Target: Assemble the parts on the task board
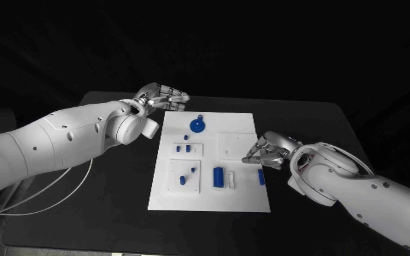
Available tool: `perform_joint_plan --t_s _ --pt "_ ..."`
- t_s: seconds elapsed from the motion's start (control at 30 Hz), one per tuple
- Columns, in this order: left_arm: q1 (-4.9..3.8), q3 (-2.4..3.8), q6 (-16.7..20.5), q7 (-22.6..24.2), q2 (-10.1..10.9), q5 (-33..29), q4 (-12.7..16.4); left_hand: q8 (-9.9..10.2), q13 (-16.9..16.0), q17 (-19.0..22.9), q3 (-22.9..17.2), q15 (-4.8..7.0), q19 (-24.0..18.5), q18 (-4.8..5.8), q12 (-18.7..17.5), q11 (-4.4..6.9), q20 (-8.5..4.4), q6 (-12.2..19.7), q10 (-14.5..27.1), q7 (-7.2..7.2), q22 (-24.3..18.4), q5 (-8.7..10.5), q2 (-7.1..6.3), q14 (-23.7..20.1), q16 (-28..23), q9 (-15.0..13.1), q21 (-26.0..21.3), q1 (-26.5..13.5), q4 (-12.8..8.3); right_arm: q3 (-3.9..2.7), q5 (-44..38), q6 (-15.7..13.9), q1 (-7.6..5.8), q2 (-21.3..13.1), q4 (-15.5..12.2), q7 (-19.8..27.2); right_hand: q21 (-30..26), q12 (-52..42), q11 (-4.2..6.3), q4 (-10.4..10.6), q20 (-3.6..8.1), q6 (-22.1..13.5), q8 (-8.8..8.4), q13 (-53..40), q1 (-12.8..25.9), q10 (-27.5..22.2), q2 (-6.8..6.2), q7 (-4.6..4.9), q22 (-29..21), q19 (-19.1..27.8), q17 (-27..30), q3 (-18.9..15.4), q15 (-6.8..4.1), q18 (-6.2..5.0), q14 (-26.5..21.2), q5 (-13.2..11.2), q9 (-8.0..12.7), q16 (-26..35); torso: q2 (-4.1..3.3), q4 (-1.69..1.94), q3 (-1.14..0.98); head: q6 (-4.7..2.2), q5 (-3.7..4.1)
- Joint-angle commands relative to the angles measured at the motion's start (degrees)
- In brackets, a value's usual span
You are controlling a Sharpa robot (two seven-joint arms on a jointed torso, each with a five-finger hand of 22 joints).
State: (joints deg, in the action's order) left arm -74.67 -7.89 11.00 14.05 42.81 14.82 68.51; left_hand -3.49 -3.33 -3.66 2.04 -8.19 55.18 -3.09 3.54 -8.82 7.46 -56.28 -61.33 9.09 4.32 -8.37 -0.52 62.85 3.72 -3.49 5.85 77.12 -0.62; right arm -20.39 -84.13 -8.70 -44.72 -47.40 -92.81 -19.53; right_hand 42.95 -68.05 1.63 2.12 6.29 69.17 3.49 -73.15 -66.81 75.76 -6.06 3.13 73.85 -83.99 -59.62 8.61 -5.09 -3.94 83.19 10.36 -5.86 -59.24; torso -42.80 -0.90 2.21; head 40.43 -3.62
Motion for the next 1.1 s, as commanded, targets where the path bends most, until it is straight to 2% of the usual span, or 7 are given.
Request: perform_joint_plan --t_s 0.03,0.13,0.33,0.63,0.73,0.8,1.1 --pt "-0.01 0.02 -0.40 0.69 0.06 0.15 0.28 -0.33 -0.02 -0.04 -0.08 -0.06 -0.27 0.22 0.01 0.23 0.13 -0.38 0.23 -0.14 -0.03 -0.15 -0.02 -0.13 -0.03 -0.08 -0.12 -0.42 0.14 -0.30 3.39 2.40 0.05 -1.63 1.47 -2.02 0.31 -0.13 -0.16 -1.67 -0.38 -0.50 0.17 -0.08 0.15 0.04 0.02 0.02 0.07 -3.10 -0.10 1.97 0.47 -0.29 0.15 -0.51 0.28 -0.24 -0.02 0.11 0.11 -0.28 1.47" --pt "0.00 0.01 -0.25 0.98 0.25 0.15 0.51 -0.34 -0.02 -0.04 -0.09 -0.04 -0.26 0.23 0.02 0.26 0.12 -0.44 0.14 -0.16 -0.02 -0.14 0.01 -0.09 -0.02 -0.08 -0.12 -0.43 0.15 -0.50 3.85 4.38 0.05 -3.02 2.77 -4.22 0.34 -0.11 -0.15 -2.71 -0.42 -0.56 0.16 -0.09 0.42 0.01 0.19 0.00 0.11 -3.10 -0.12 2.75 0.50 -0.30 0.17 -0.67 0.42 -0.30 -0.06 0.09 0.03 -0.35 1.91" --pt "0.08 -0.01 -0.12 1.20 0.59 0.15 0.76 -0.34 -0.02 -0.04 -0.09 -0.04 -0.26 0.23 0.02 0.26 0.12 -0.44 0.14 -0.16 -0.02 -0.14 0.01 -0.09 -0.02 -0.08 -0.12 -0.43 0.15 -0.63 4.31 8.82 0.07 -4.54 3.94 -10.76 0.91 0.09 -0.21 -2.33 -0.50 -0.74 0.17 0.03 1.12 -0.12 -0.37 0.09 0.45 -3.09 -0.08 3.63 0.61 -0.21 0.13 -1.23 0.49 -0.28 0.00 0.00 -0.06 -0.26 2.47" --pt "0.26 -0.04 -0.29 1.11 0.77 0.15 1.01 -0.33 -0.02 -0.03 -0.05 -0.01 -0.23 0.26 0.00 0.30 0.08 -0.56 0.02 -0.20 -0.02 -0.16 0.08 -0.01 -0.03 -0.08 -0.09 -0.40 0.09 -0.55 6.17 11.72 0.59 -4.25 4.87 -16.05 0.93 -0.04 -0.43 3.59 -0.64 -1.58 0.18 -0.04 2.18 -0.15 -3.42 0.42 0.66 -3.12 -0.47 3.21 0.76 -0.32 0.15 -4.12 0.20 -0.66 -0.06 0.16 0.04 -0.16 3.04" --pt "0.32 -0.06 -0.41 1.04 0.78 0.15 1.07 -0.32 -0.02 -0.03 0.00 -0.02 -0.25 0.29 0.01 0.30 0.09 -0.53 0.02 -0.19 -0.02 -0.13 0.07 -0.04 -0.03 -0.08 -0.10 -0.47 0.11 -0.46 6.87 12.16 0.92 -3.44 5.17 -16.63 0.98 -0.11 -0.50 7.52 -0.68 -2.05 0.23 -0.11 2.39 -0.17 -4.57 0.51 0.77 -3.13 -0.70 2.54 0.76 -0.37 0.16 -6.11 -0.21 -0.83 -0.08 0.24 0.09 -0.10 3.29" --pt "0.34 -0.07 -0.44 1.01 0.79 0.15 1.08 -0.32 -0.02 -0.03 0.00 -0.02 -0.25 0.29 0.01 0.30 0.09 -0.53 0.02 -0.19 -0.02 -0.13 0.07 -0.04 -0.03 -0.08 -0.10 -0.47 0.11 -0.40 7.08 12.15 1.04 -3.04 5.36 -16.64 0.84 -0.17 -0.50 9.01 -0.67 -2.36 0.23 -0.15 3.13 -0.15 -4.83 0.51 0.73 -3.13 -0.80 2.50 0.78 -0.41 0.15 -6.56 -0.32 -0.89 -0.08 0.27 0.13 -0.06 3.42" --pt "0.38 -0.11 -0.66 0.78 0.87 0.15 1.10 -0.32 -0.02 -0.03 0.04 -0.03 -0.26 0.29 0.01 0.28 0.09 -0.51 0.04 -0.18 -0.03 -0.11 0.11 -0.06 -0.04 -0.08 -0.11 -0.54 0.18 -0.22 6.07 11.56 1.90 -0.76 6.19 -15.61 0.80 -0.29 -0.49 10.87 -0.63 -2.36 0.22 -0.23 4.23 -0.12 -4.84 0.47 0.74 -3.14 -0.81 2.35 0.75 -0.42 0.16 -6.98 -0.50 -0.83 -0.06 0.27 0.18 0.09 3.33"
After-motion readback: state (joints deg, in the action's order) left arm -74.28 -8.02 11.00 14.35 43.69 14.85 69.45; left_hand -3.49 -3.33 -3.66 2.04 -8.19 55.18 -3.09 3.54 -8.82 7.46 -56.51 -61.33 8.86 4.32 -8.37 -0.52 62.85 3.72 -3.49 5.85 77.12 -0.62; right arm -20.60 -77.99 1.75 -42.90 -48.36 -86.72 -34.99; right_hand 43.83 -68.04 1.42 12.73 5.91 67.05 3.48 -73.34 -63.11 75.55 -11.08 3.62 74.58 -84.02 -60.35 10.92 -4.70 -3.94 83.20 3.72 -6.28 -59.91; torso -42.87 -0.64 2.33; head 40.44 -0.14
